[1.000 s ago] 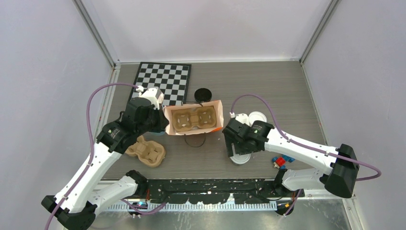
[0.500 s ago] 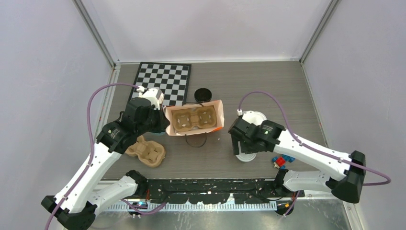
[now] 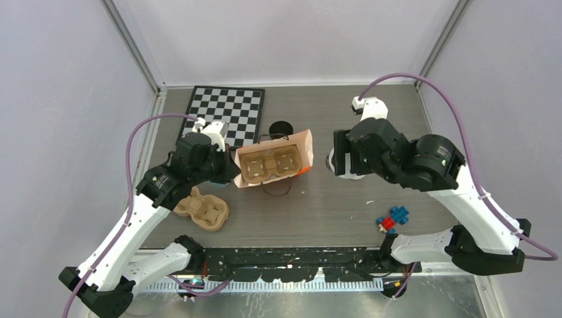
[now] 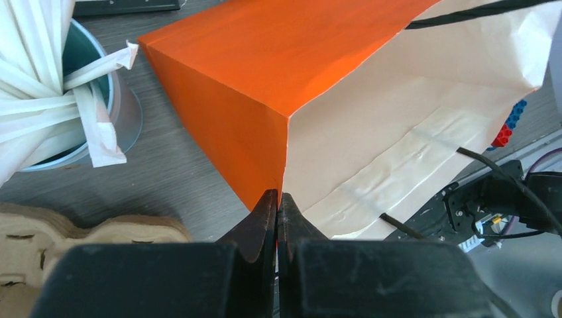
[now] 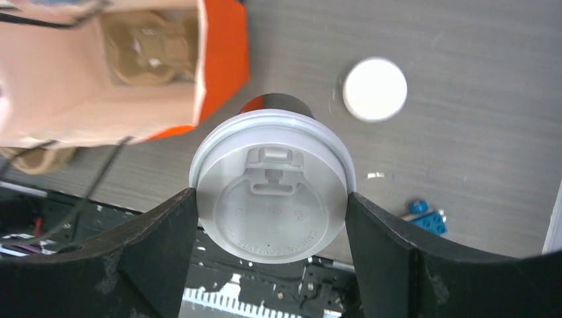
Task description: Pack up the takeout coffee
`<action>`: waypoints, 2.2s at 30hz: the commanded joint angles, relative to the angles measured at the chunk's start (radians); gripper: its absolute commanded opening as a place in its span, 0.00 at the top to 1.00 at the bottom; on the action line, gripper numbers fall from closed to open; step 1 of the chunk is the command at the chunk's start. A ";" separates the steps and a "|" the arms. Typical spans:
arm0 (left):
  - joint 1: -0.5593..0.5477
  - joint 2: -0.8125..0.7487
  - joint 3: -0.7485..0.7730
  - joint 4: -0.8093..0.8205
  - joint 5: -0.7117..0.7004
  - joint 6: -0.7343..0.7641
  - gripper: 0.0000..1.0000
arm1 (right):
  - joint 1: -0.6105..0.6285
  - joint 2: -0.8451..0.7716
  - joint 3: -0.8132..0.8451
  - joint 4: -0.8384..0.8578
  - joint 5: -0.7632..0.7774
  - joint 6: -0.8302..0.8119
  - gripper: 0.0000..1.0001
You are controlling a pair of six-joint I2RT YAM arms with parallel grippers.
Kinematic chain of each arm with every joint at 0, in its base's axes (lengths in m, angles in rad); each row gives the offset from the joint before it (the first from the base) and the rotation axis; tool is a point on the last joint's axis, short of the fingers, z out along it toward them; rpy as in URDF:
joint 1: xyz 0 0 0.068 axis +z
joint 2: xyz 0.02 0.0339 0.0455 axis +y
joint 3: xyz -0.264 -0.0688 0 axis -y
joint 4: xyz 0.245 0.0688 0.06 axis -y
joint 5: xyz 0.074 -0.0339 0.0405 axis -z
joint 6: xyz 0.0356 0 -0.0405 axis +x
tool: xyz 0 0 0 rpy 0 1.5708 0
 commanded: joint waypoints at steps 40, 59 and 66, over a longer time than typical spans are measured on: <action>0.005 -0.002 -0.060 0.176 0.409 0.075 0.78 | 0.188 0.135 -0.107 0.393 -0.217 -0.851 0.25; 0.005 -0.072 -0.046 0.111 0.280 -0.034 0.50 | 0.323 0.143 -0.205 0.393 -0.106 -0.895 0.26; 0.005 -0.088 -0.035 0.098 0.264 -0.057 0.47 | 0.374 0.162 -0.225 0.422 -0.070 -0.860 0.26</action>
